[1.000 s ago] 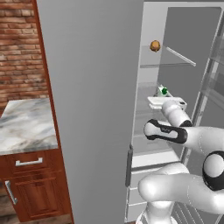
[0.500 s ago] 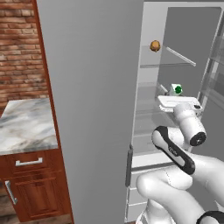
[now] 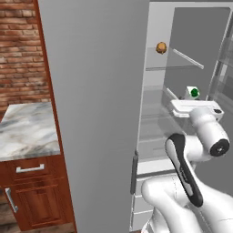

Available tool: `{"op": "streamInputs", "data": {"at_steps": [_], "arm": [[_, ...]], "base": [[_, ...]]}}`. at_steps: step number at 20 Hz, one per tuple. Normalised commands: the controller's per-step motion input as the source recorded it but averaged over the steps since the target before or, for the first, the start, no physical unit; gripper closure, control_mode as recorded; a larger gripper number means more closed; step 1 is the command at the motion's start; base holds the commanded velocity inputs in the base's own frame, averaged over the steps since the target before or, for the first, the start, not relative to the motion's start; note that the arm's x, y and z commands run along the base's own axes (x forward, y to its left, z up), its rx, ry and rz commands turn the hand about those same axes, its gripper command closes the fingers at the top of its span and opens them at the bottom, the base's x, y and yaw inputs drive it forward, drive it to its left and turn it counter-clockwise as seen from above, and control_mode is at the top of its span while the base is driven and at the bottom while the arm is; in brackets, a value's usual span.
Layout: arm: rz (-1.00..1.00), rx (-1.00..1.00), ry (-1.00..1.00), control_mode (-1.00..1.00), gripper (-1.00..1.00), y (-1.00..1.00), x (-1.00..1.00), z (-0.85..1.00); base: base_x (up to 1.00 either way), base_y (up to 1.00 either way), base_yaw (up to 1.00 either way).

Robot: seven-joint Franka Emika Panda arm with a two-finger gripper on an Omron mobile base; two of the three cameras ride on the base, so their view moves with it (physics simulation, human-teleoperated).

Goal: Take out the milk from the fridge and place it on the tray on the counter. Then take the sugar cube near the tray and place it in the tray.

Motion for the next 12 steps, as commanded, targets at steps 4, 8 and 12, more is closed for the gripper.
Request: {"op": "streamInputs", "data": {"at_steps": [4, 8, 12], "arm": [[0.00, -0.06, 0.48, -1.00, 1.00, 0.04, -0.11, 0.07], [0.08, -0.06, 0.40, -1.00, 1.00, 0.19, -0.16, -0.25], [0.12, -0.10, 0.42, -1.00, 1.00, 0.20, -0.07, -0.05]], "base": [[0.00, 0.00, 0.00], [0.00, 0.00, 0.00], [0.00, 0.00, 0.00]]}}
